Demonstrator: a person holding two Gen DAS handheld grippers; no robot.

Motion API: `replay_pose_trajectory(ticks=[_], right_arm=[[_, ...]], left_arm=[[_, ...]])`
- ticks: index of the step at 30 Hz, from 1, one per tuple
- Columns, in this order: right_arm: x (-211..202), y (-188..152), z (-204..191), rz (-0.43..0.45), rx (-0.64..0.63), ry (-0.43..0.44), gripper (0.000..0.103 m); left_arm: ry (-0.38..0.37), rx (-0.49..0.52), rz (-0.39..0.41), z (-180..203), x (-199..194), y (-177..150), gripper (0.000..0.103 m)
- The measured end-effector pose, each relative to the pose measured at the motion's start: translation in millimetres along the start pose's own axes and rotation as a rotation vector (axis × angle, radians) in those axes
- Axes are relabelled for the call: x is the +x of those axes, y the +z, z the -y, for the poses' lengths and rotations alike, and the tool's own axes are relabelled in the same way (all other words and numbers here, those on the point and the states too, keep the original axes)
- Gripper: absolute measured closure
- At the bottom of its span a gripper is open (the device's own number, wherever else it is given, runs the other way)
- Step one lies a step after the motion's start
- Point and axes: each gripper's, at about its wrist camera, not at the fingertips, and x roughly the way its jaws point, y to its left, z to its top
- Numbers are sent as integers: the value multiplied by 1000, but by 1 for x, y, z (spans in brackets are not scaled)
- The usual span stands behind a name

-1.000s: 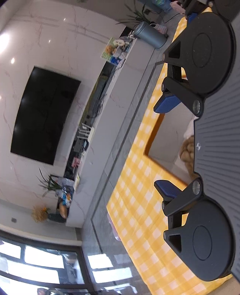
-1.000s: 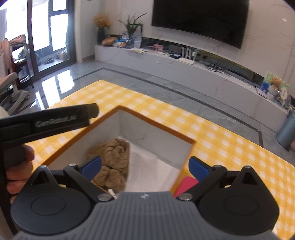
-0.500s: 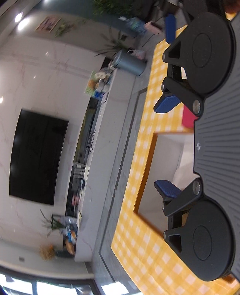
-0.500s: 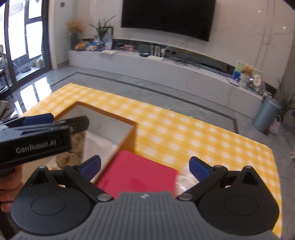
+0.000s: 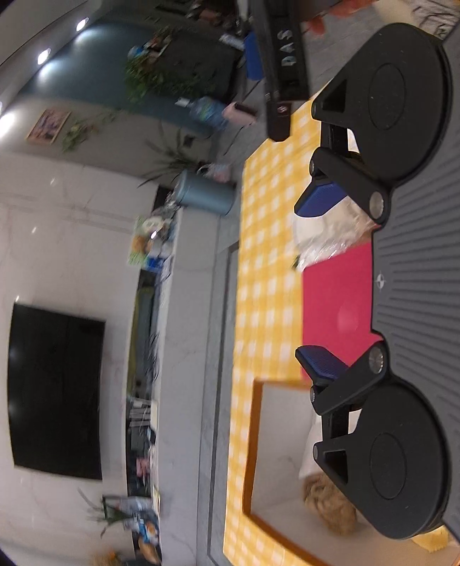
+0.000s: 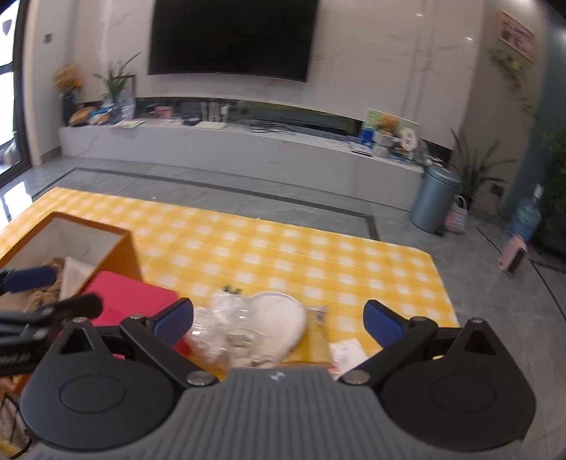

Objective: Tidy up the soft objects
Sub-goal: 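Move the right tool to the white cloth and grasp it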

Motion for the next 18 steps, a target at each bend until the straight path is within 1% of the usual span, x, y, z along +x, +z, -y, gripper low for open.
replay_pose_trajectory(ticks=[6, 9, 12, 13, 16, 18], right_arm=[[34, -34, 30, -82, 49, -42, 3], [60, -53, 42, -145, 81, -70, 3], [86, -69, 62, -216, 160, -25, 3], [93, -75, 68, -233, 178, -22, 3], [113, -83, 79, -228, 154, -23, 3], [129, -88, 84, -225, 146, -41, 3]], left_arm=[[9, 22, -32, 10, 11, -8, 7], [10, 22, -55, 12, 17, -12, 7], [8, 35, -69, 14, 20, -17, 7], [8, 40, -71, 16, 21, -19, 7], [5, 48, -81, 20, 22, -22, 7], [-4, 61, -94, 21, 23, -23, 7]])
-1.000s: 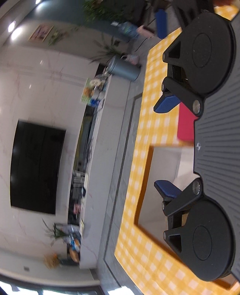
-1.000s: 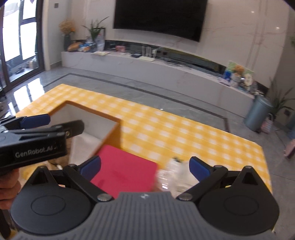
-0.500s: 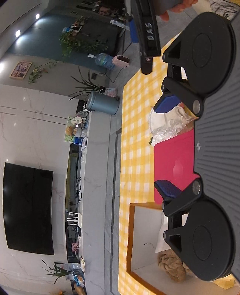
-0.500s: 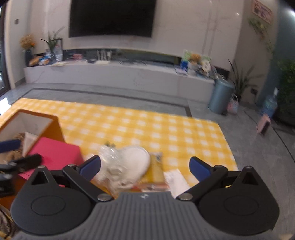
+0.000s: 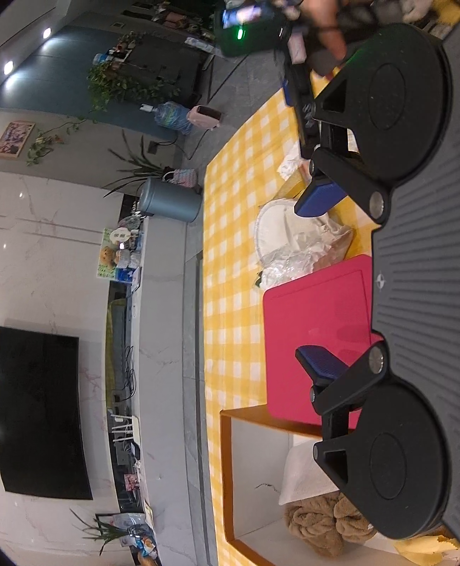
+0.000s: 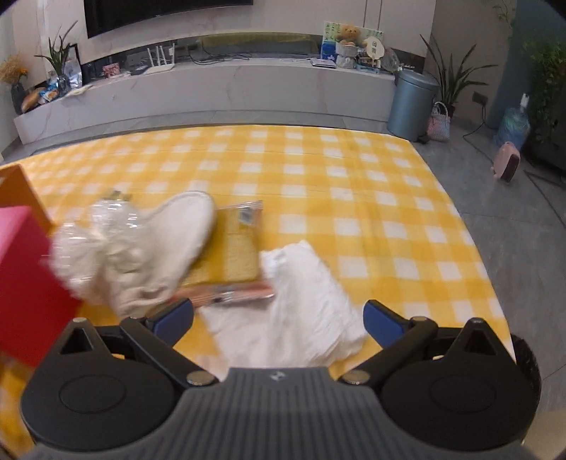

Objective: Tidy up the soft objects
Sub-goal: 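Move the right tool to the white cloth and grasp it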

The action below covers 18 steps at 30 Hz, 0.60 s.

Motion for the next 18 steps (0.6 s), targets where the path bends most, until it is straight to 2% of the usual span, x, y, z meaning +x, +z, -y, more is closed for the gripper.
replay_pose_trajectory(ticks=[4, 6, 10, 18], right_arm=[[30, 1, 8, -50, -26, 65, 3], [42, 1, 9, -67, -36, 69, 3], [58, 0, 16, -103, -8, 47, 3], [70, -5, 10, -148, -45, 20, 3]], left_arm=[[-16, 23, -6, 4, 1, 1, 7], [-22, 24, -10, 5, -1, 0, 7], [-27, 34, -15, 7, -2, -3, 7], [-23, 54, -15, 10, -5, -4, 7]])
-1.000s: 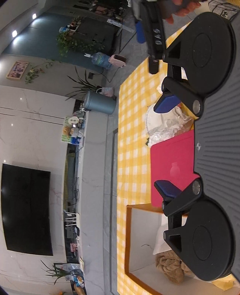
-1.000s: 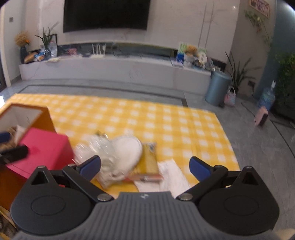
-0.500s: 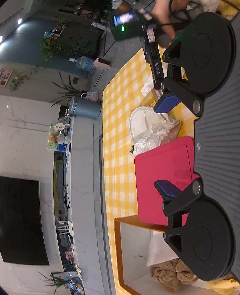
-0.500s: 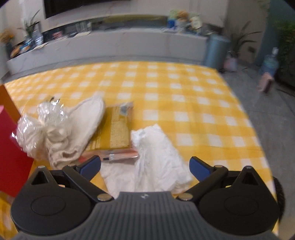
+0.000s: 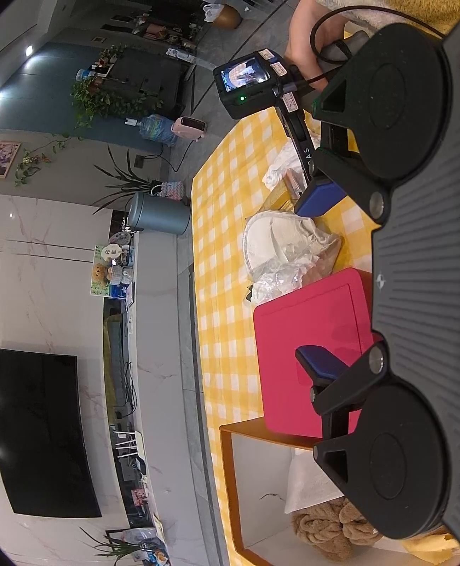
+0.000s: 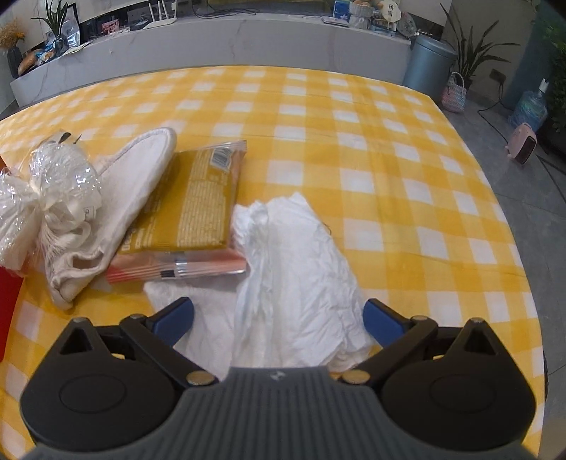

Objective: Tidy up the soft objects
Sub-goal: 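Move the right tool to the white cloth and grasp it, then grasp the plastic-wrapped bundle with the left tool while the right tool holds the cloth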

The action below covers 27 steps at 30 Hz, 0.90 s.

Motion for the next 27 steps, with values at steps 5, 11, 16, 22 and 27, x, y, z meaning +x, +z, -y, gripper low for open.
replay_pose_trajectory(ticks=[5, 11, 16, 22, 27], right_arm=[[-2, -1, 2, 2, -5, 24, 13], [-16, -5, 10, 22, 18, 5, 60], [-31, -10, 16, -3, 55, 24, 79], [-59, -18, 27, 49, 128, 45, 80], [-60, -21, 34, 63, 164, 59, 80]], left_arm=[[8, -14, 0, -4, -1, 1, 7], [9, -28, 0, -7, -4, 3, 7], [29, -3, -3, -4, -6, 5, 7], [69, 86, -9, 17, -4, 20, 7], [120, 168, -55, 40, 19, 39, 7]])
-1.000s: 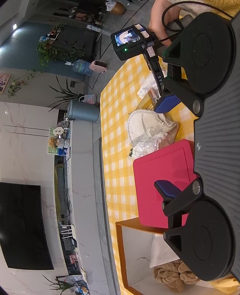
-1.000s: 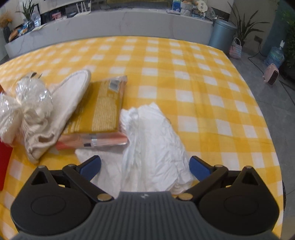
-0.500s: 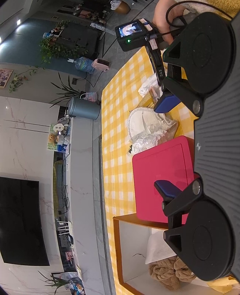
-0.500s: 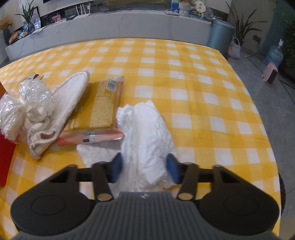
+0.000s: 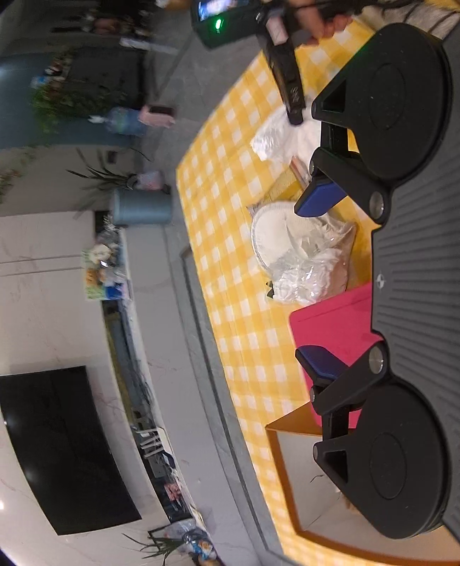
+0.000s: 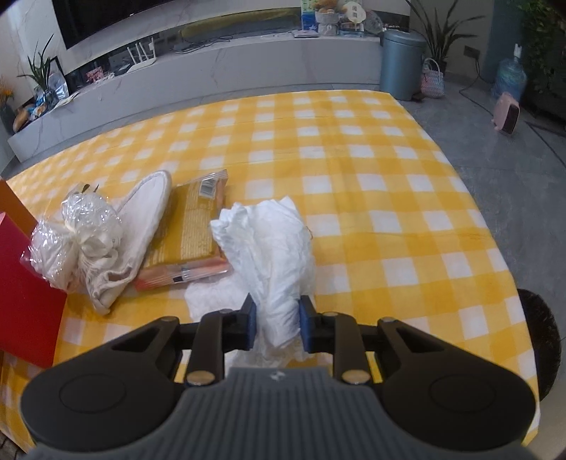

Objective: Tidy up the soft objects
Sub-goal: 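Grasp the plastic-wrapped bundle with the left tool while the right tool holds the cloth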

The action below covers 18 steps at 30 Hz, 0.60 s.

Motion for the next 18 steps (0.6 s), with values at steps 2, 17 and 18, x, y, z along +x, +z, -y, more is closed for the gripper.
replay_pose_trajectory(ticks=[2, 17, 18], right_arm=[[4, 0, -1, -11, -2, 8, 80], [12, -1, 2, -15, -3, 44, 80], [12, -1, 2, -16, -4, 44, 80]], left_arm=[[15, 26, -37, 7, 17, 12, 7], [71, 238, -408, 37, 144, 49, 7], [72, 244, -427, 38, 151, 48, 7]])
